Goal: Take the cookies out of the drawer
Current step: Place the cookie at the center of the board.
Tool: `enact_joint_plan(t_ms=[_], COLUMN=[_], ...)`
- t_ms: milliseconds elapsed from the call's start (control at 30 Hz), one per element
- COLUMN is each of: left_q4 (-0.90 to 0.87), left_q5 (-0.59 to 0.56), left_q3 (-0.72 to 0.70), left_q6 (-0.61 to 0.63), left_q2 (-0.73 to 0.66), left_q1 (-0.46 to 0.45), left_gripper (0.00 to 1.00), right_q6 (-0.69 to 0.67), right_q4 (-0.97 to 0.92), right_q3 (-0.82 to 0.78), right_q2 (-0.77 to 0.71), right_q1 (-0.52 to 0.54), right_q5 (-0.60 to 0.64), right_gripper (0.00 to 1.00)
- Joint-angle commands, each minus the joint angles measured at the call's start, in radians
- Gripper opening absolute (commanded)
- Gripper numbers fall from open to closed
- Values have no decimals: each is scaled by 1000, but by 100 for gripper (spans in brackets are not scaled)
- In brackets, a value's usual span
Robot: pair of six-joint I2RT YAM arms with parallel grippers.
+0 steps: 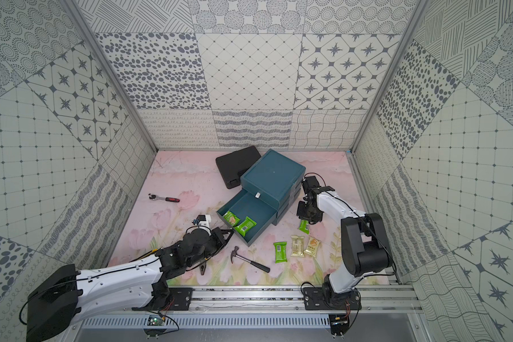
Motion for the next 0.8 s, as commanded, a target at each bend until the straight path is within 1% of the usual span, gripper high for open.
enact_joint_plan(t_ms=[0, 133, 233, 333, 400, 500, 567, 633, 767], left_q4=[26, 27, 28, 28, 28, 33, 34, 33, 19], left_q5=[-43, -41, -40, -40, -37, -31, -28, -24, -27], left_q3=[4, 5, 9, 14, 20, 29, 34, 34, 33], left_q6=[9, 9, 11, 15, 19, 25, 26, 27, 27], left_q2=[5, 6, 7, 11, 15, 27, 33, 35, 23], left_q1=[1, 1, 0, 2, 1, 1, 1, 1, 1], left_gripper=[0, 0, 0, 0, 0, 0, 0, 0, 0], right_q6=[-27, -27, -25, -15, -6, -22, -48, -97, -210], right_q4=[26, 32, 31, 10, -13, -30, -39, -49, -68], right_q3=[22, 18, 7, -22, -43, -59, -43, 3, 117], right_q2=[34, 50, -1, -129, -237, -393, -472, -520, -528], right_q1=[-4, -6, -5, -5, -5, 13, 67, 162, 385], right_q5=[-6, -10, -15, 9, 15, -19, -10, 14, 112], right_gripper=[35, 44, 53, 58, 59, 59, 60, 61, 62])
